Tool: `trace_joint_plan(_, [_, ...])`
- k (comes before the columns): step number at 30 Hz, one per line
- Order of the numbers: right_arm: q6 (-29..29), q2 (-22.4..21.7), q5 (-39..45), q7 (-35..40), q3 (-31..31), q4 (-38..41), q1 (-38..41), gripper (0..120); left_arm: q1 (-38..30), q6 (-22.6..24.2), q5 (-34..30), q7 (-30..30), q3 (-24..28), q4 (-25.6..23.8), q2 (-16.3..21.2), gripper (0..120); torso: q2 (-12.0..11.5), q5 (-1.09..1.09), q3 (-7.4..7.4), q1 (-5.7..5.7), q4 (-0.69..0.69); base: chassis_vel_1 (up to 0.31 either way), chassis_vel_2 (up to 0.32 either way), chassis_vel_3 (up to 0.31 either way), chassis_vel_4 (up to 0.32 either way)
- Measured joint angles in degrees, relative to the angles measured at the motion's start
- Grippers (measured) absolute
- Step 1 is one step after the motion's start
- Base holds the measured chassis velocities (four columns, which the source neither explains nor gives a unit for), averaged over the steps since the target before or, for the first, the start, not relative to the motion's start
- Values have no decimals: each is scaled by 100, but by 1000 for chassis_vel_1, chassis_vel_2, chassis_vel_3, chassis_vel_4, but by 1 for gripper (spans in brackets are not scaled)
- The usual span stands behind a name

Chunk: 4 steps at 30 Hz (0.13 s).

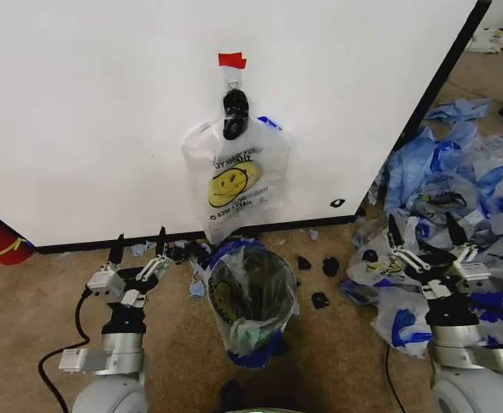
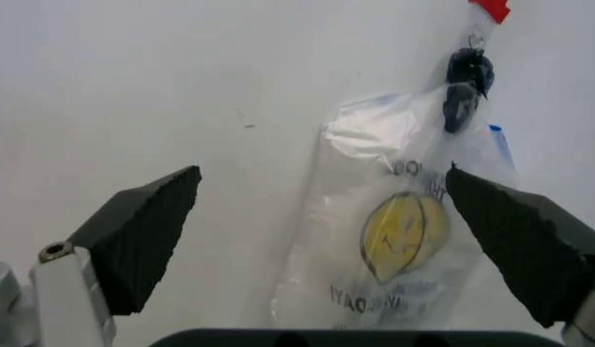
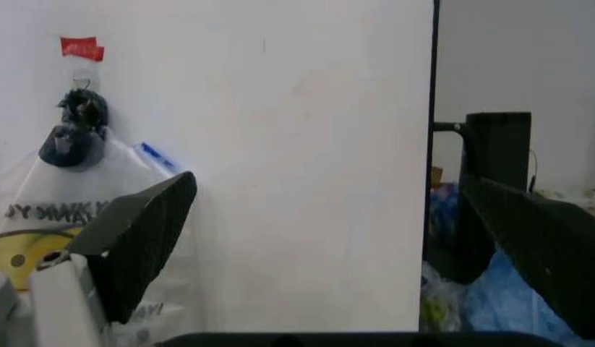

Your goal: Pick up the garbage bag from the wall and place it over the trash bin.

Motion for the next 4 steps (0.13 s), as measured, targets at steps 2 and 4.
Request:
trace_joint_plan(2, [-4, 3, 8, 0, -7, 2, -2, 100, 10, 7, -1, 0, 4, 1, -2, 100, 0, 0, 0, 0, 2, 0, 0, 0, 0])
trace_joint_plan(4, [-8, 6, 12, 0, -14, 3, -2, 100, 13, 15, -5, 0, 7, 2, -2, 100, 0, -2, 0, 0, 2, 0, 0, 0, 0])
